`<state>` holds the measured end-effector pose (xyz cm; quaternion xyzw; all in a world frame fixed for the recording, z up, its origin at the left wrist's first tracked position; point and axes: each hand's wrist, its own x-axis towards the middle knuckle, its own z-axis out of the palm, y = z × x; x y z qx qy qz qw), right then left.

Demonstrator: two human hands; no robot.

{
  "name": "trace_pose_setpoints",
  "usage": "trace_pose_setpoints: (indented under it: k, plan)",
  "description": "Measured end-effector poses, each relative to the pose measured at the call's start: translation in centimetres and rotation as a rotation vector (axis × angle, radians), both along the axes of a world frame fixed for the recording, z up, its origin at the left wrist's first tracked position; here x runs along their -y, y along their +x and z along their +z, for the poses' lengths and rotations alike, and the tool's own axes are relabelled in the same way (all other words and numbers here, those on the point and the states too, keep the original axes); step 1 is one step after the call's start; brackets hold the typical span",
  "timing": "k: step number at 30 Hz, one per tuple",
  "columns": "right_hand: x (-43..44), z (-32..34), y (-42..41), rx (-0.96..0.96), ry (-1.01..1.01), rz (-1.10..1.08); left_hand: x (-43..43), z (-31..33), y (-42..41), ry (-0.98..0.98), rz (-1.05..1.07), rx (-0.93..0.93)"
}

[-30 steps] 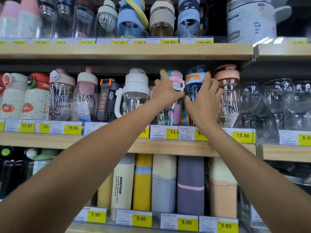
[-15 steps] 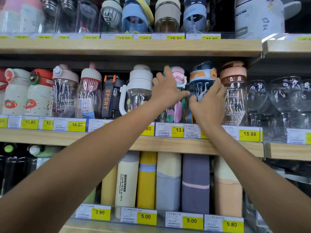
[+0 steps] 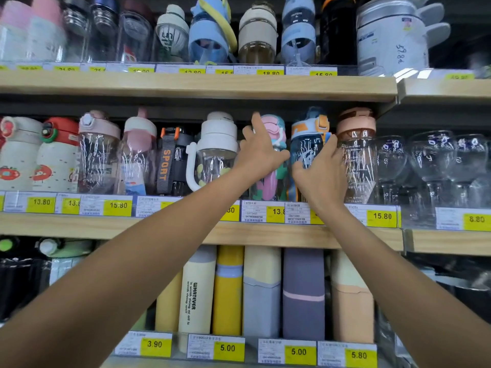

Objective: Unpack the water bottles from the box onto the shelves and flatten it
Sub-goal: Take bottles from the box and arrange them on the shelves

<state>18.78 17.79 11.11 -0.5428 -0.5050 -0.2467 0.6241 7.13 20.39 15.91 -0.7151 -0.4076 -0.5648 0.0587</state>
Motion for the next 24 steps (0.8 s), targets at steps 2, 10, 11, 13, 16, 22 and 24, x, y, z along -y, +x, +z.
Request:
trace_pose_setpoints:
  k: [2,10,11,13,16,22,24]
  plan:
    - [0.2,0.0,0.0,-0.006,-0.005,0.003,0.3,0.0,0.0,0.000,-0.008,-0.006]
    - [0.3,0.2,0.4,0.008,-0.024,-0.090,0.8,0.0,0.0,0.001,0.032,0.003]
    - [0.3,0.2,0.4,0.009,-0.023,-0.091,0.8,-0.1,0.0,0.001,0.032,0.005]
    - [0.2,0.1,0.5,0.009,-0.023,-0.091,0.8,-0.1,0.1,0.004,0.027,0.013]
    - [0.1,-0.3,0.4,0.009,-0.025,-0.077,0.8,-0.5,0.1,0.013,0.035,0.032]
    - [0.3,-0.7,0.1,0.019,-0.027,-0.066,1.3,-2.7,0.2,0.039,0.171,-0.001]
    - [0.4,-0.7,0.1,0.016,-0.045,-0.060,1.5,-3.3,0.4,0.037,0.198,-0.013]
